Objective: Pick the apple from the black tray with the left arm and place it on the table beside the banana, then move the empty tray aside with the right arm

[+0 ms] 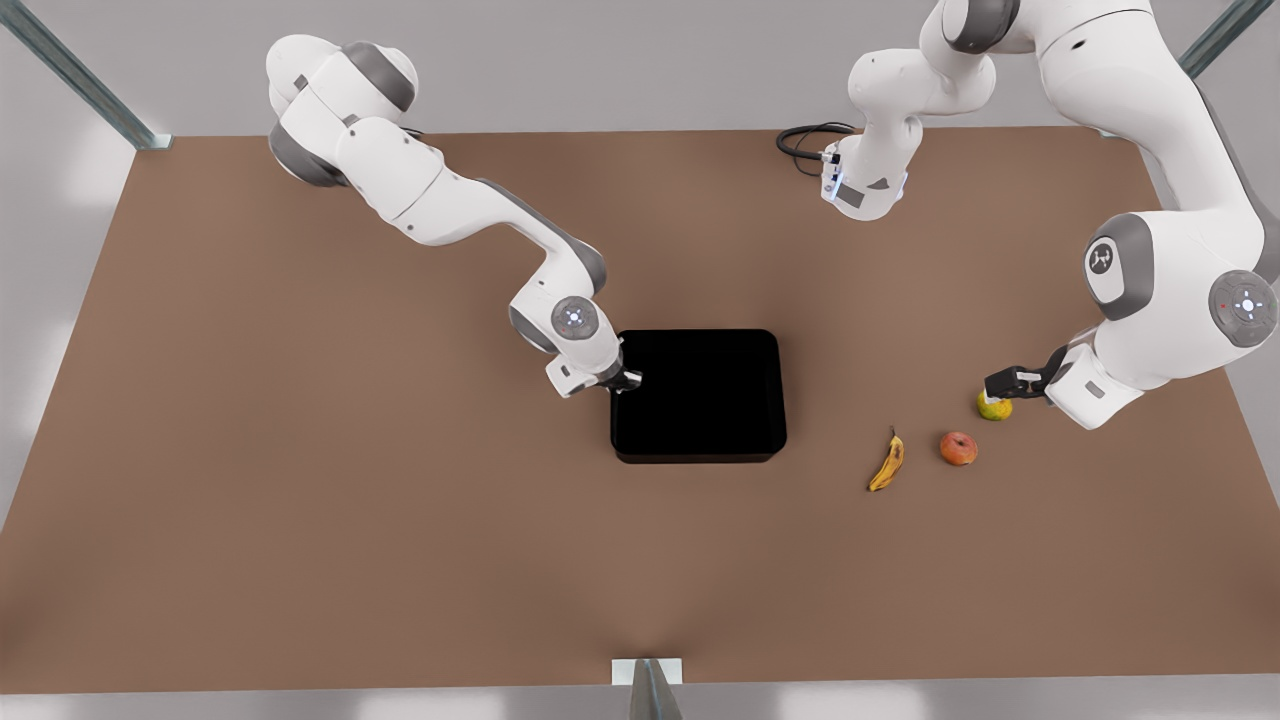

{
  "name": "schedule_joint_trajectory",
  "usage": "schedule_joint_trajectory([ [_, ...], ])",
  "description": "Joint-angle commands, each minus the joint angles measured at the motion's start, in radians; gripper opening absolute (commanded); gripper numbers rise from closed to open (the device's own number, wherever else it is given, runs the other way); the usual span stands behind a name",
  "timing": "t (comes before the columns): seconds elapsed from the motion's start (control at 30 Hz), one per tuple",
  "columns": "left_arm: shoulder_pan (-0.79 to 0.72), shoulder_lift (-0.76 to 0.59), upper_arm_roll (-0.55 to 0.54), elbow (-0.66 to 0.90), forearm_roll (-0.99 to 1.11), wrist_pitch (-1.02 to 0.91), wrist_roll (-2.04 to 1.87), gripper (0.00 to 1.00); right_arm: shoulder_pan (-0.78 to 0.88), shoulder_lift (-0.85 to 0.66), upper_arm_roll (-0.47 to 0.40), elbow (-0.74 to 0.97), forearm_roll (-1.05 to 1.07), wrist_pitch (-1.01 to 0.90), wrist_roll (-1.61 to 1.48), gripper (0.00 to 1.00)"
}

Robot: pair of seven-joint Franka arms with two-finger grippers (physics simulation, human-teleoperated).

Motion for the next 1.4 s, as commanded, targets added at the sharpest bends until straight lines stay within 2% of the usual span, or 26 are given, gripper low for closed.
schedule_joint_trajectory([
  [0.0, 0.000, -0.001, 0.000, 0.001, 0.002, -0.001, 0.016, 1.00, 0.000, -0.001, 0.002, 0.001, 0.000, 0.001, -0.014, 0.26],
  [0.13, 0.002, -0.001, 0.000, 0.001, 0.004, -0.001, 0.019, 1.00, 0.000, -0.006, 0.020, 0.014, 0.001, -0.009, -0.014, 0.15],
  [0.23, 0.003, -0.001, 0.002, 0.001, 0.004, -0.001, 0.023, 1.00, -0.020, -0.062, 0.048, 0.022, 0.004, -0.051, -0.034, 0.12],
  [0.33, 0.002, -0.001, 0.002, 0.001, 0.004, 0.001, 0.021, 1.00, -0.034, -0.147, 0.055, 0.056, 0.007, -0.235, -0.149, 0.09],
  [0.4, 0.002, -0.001, 0.002, 0.001, 0.002, -0.001, 0.023, 1.00, -0.061, -0.234, 0.032, 0.088, 0.081, -0.393, -0.358, 0.09],
  [0.47, 0.002, -0.001, 0.002, 0.002, 0.001, -0.001, 0.019, 1.00, -0.066, -0.299, -0.066, 0.135, 0.184, -0.499, -0.600, 0.09],
  [0.57, 0.002, -0.001, 0.002, 0.002, -0.006, -0.001, 0.010, 1.00, -0.068, -0.305, -0.156, 0.238, 0.185, -0.659, -0.895, 0.09],
  [0.67, -0.001, -0.001, 0.000, 0.002, -0.004, -0.001, 0.009, 1.00, -0.063, -0.345, -0.322, 0.261, 0.218, -0.720, -1.278, 0.09],
  [0.83, 0.000, 0.005, 0.002, 0.004, -0.004, -0.001, 0.010, 1.00, -0.068, -0.339, -0.541, 0.295, 0.216, -0.731, -1.824, 0.06],
  [1.03, 0.000, 0.022, 0.002, 0.030, -0.004, 0.001, 0.010, 1.00, -0.071, -0.257, -0.862, 0.392, 0.417, -0.719, -2.285, 0.04],
  [1.13, -0.001, 0.027, 0.002, 0.030, -0.010, 0.001, 0.010, 1.00, -0.091, -0.184, -0.952, 0.392, 0.497, -0.714, -2.369, 0.04],
  [1.23, -0.001, 0.028, 0.000, 0.030, -0.010, 0.001, 0.010, 1.00, -0.114, -0.075, -1.000, 0.390, 0.587, -0.625, -2.458, 0.04],
  [1.27, -0.001, 0.028, 0.000, 0.030, -0.009, 0.001, 0.010, 1.00, -0.115, -0.052, -1.003, 0.389, 0.592, -0.601, -2.456, 0.01],
  [1.37, -0.001, 0.028, 0.000, 0.030, -0.009, 0.001, 0.010, 1.00, -0.121, 0.025, -1.003, 0.389, 0.593, -0.512, -2.414, 0.05],
])
